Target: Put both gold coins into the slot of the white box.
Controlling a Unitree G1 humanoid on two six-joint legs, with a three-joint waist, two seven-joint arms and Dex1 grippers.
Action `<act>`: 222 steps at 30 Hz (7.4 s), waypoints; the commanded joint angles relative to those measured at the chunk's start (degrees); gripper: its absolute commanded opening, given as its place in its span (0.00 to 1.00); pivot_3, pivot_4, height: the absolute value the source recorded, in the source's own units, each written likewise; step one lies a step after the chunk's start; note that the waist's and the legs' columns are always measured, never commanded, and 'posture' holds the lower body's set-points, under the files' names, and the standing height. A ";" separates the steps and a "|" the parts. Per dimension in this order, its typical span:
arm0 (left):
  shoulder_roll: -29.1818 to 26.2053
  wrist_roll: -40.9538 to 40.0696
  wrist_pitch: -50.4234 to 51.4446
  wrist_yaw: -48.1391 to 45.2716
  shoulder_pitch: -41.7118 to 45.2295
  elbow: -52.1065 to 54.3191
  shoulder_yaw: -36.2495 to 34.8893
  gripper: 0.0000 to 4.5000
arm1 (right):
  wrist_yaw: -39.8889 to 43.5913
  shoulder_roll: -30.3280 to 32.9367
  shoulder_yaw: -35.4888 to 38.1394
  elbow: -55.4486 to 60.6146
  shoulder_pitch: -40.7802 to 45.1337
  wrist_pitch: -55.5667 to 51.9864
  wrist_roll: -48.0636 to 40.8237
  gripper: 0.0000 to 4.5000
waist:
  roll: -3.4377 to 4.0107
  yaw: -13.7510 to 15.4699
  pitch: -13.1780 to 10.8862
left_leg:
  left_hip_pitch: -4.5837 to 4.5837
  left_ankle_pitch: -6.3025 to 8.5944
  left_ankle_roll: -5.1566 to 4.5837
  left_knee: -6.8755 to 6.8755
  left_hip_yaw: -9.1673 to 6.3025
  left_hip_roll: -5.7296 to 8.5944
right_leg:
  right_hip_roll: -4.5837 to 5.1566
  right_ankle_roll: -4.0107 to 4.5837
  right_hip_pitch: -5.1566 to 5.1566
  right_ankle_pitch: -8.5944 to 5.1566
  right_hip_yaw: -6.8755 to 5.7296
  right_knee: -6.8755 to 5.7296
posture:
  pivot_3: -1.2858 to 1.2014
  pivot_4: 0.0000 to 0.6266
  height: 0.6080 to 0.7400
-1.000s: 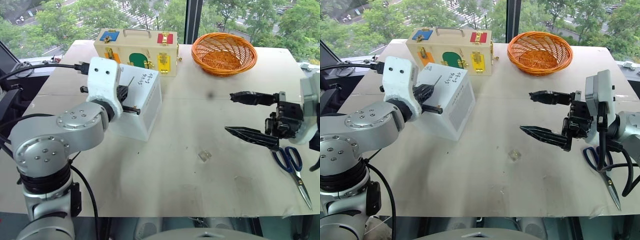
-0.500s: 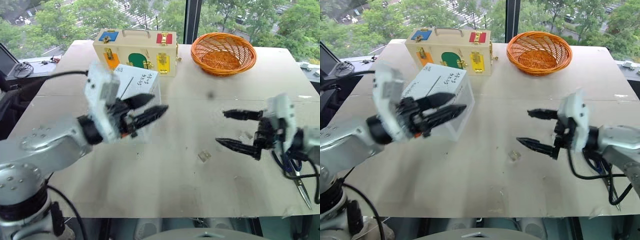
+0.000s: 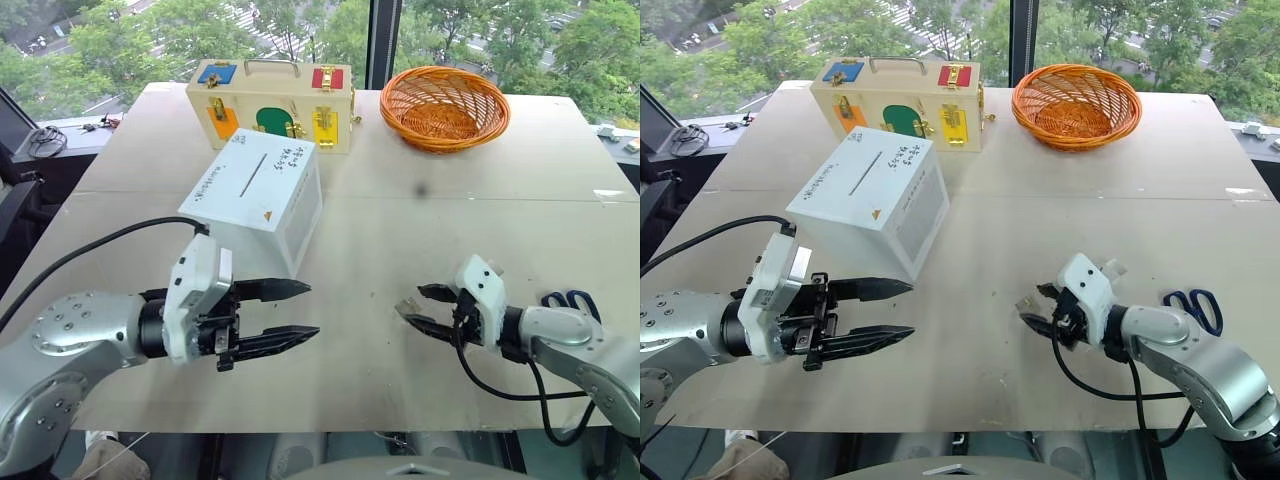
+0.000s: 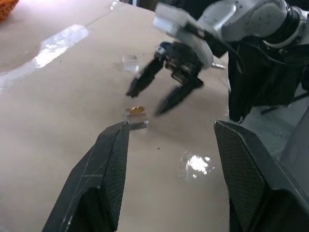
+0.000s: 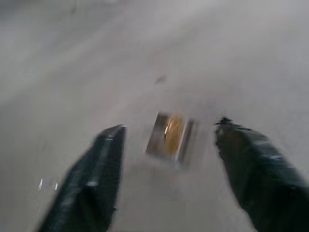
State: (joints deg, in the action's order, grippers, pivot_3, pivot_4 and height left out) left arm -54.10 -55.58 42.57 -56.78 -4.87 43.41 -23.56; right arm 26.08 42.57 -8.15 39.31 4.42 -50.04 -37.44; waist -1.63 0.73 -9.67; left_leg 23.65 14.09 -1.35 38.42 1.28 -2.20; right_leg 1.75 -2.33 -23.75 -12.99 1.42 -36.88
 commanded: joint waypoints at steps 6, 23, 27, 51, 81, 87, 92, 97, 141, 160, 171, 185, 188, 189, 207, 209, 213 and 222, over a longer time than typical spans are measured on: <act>-0.60 -1.83 -1.17 2.98 -0.44 5.30 0.02 0.63 | -0.71 -1.89 0.72 1.70 0.74 -1.52 1.83 0.01 | 0.00 0.01 0.00 | 0.08 0.02 -0.03 -0.07 -0.05 -0.02 | 0.04 -0.05 -0.05 -0.03 0.02 0.10 | 0.52 0.24 1.00; -0.73 -0.36 -2.41 3.66 0.73 3.05 2.02 0.63 | 1.69 -0.98 -0.16 1.83 1.50 -3.08 4.74 0.01 | 0.00 -0.01 0.00 | 0.00 0.02 -0.02 -0.04 -0.02 -0.01 | -0.05 -0.06 -0.01 -0.03 0.00 0.04 | 0.52 0.24 1.00; -0.65 -0.23 -2.55 3.83 0.57 3.07 2.05 0.63 | 2.06 -1.73 0.60 2.09 1.72 -4.47 3.56 0.01 | 0.00 -0.01 0.00 | -0.01 0.02 -0.02 -0.04 -0.02 -0.01 | -0.06 -0.07 -0.01 -0.03 -0.01 0.03 | 0.52 0.24 1.00; -0.46 -1.90 -2.05 4.98 0.69 2.98 4.05 0.63 | 4.41 -2.22 5.71 3.85 -0.76 -3.82 -0.62 0.01 | 0.00 -0.01 0.00 | 0.01 0.02 -0.02 -0.04 -0.03 -0.01 | -0.06 -0.06 -0.01 -0.03 0.00 0.04 | 0.52 0.24 1.00; -4.01 -13.54 -0.93 14.96 -6.40 14.63 -2.53 0.63 | 4.87 -0.96 3.10 4.07 -0.51 -3.60 1.58 0.37 | 0.01 0.01 0.00 | -0.01 0.02 -0.02 -0.04 -0.04 -0.03 | -0.04 -0.07 -0.01 -0.04 0.02 0.03 | 0.52 0.24 1.00; -4.94 -9.95 -1.26 15.29 -4.67 10.94 0.64 0.63 | 4.85 -1.21 1.80 3.19 -0.87 -2.79 4.02 0.37 | 0.02 0.05 -0.01 | -0.02 0.02 -0.02 -0.04 0.00 0.00 | -0.06 -0.08 0.00 -0.04 0.00 0.03 | 0.52 0.24 1.00; -4.65 -4.21 -2.69 10.90 -1.88 3.97 4.25 0.63 | 5.28 -1.45 1.32 2.79 -1.23 -2.33 4.74 0.37 | 0.03 -0.01 -0.01 | -0.02 0.02 -0.02 -0.04 0.04 0.04 | -0.10 -0.09 0.00 -0.05 -0.01 0.03 | 0.52 0.24 1.00; -3.89 -0.59 -4.51 6.96 -1.22 0.56 5.25 0.63 | 5.38 -2.04 0.83 1.88 -1.32 -2.06 5.52 0.37 | 0.03 -0.04 -0.01 | 0.01 0.02 -0.01 -0.05 0.05 0.02 | -0.10 -0.06 -0.02 -0.04 0.00 0.04 | 0.52 0.24 1.00; 10.49 -15.51 7.88 10.84 26.54 -12.72 20.31 0.24 | 4.91 1.31 14.08 4.88 19.86 -5.65 -34.79 0.00 | 0.03 -0.05 -0.02 | 0.06 0.02 -0.03 -0.02 -0.07 0.04 | -0.17 -0.13 0.04 0.03 -0.03 0.02 | 0.52 0.24 1.00; 11.60 -13.08 7.56 7.65 25.77 -12.30 21.09 0.00 | 5.13 2.15 13.34 5.44 19.88 -4.17 -36.58 0.00 | 0.03 -0.05 -0.02 | 0.06 0.02 -0.03 -0.02 -0.09 0.03 | -0.17 -0.13 0.03 0.03 -0.03 0.02 | 0.52 0.24 1.00; 13.05 -11.40 7.20 5.41 25.71 -12.72 21.69 0.00 | 5.89 3.22 12.77 6.18 19.21 -4.30 -38.78 0.00 | 0.03 -0.05 -0.02 | 0.06 0.02 -0.03 -0.02 -0.09 0.03 | -0.17 -0.06 0.03 -0.01 -0.03 0.02 | 0.52 0.24 1.00; 13.83 -5.36 4.35 1.49 24.10 -12.10 22.27 0.59 | 5.31 4.32 12.99 7.13 18.39 -3.66 -40.38 0.00 | 0.03 -0.03 -0.02 | 0.06 0.02 -0.03 -0.02 -0.10 0.02 | -0.16 -0.05 0.03 -0.01 -0.03 0.02 | 0.52 0.24 1.00; 14.21 -5.11 4.40 1.47 24.18 -11.91 22.46 0.59 | 4.97 4.62 12.93 7.40 18.16 -3.30 -40.70 0.00 | 0.03 -0.03 -0.02 | 0.06 0.02 -0.03 -0.02 -0.10 0.02 | -0.16 -0.05 0.03 -0.01 -0.02 0.02 | 0.52 0.24 1.00; 14.40 -5.11 4.49 1.62 24.35 -11.86 22.57 0.59 | 4.88 4.71 12.91 7.48 18.09 -3.20 -40.79 0.00 | 0.03 -0.02 -0.02 | 0.06 0.02 -0.03 -0.02 -0.10 0.02 | -0.16 -0.05 0.03 -0.01 -0.03 0.02 | 0.52 0.24 1.00; 17.38 -11.79 7.94 5.71 27.90 -12.34 21.74 0.01 | 4.06 6.96 12.03 8.12 17.17 -1.99 -42.19 0.00 | 0.02 -0.04 -0.02 | 0.06 0.02 -0.03 -0.02 -0.13 0.02 | -0.17 -0.07 0.03 -0.01 -0.03 0.02 | 0.52 0.24 1.00; 17.36 -12.13 8.11 6.03 27.94 -12.22 21.67 0.01 | 4.14 7.25 11.92 8.12 17.00 -1.95 -42.54 0.00 | 0.02 -0.05 -0.02 | 0.06 0.02 -0.03 -0.02 -0.12 0.02 | -0.17 -0.07 0.03 -0.01 -0.03 0.02 | 0.52 0.24 1.00; 16.93 -12.17 8.17 5.45 27.49 -12.48 21.21 0.01 | 4.04 7.47 11.88 8.17 16.75 -1.56 -42.73 0.00 | 0.02 -0.05 -0.02 | 0.06 0.02 -0.03 -0.02 -0.12 0.02 | -0.17 -0.07 0.03 -0.01 -0.03 0.02 | 0.52 0.24 1.00; 16.25 -10.53 7.30 3.74 25.99 -12.60 21.06 0.01 | 2.64 7.02 11.89 7.16 17.30 -0.78 -46.13 0.00 | 0.02 -0.05 -0.02 | 0.06 0.02 -0.03 -0.02 -0.12 0.02 | -0.17 -0.06 0.03 -0.02 -0.02 0.02 | 0.52 0.24 1.00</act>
State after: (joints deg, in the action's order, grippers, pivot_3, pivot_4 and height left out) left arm -37.86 -66.14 51.70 -53.01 20.85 30.16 -0.65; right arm 28.47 49.62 4.41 44.50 21.34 -51.22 -79.77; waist -1.61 0.68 -9.69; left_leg 23.71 14.10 -1.37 38.40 1.17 -2.18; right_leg 1.58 -2.38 -23.72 -13.01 1.40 -36.86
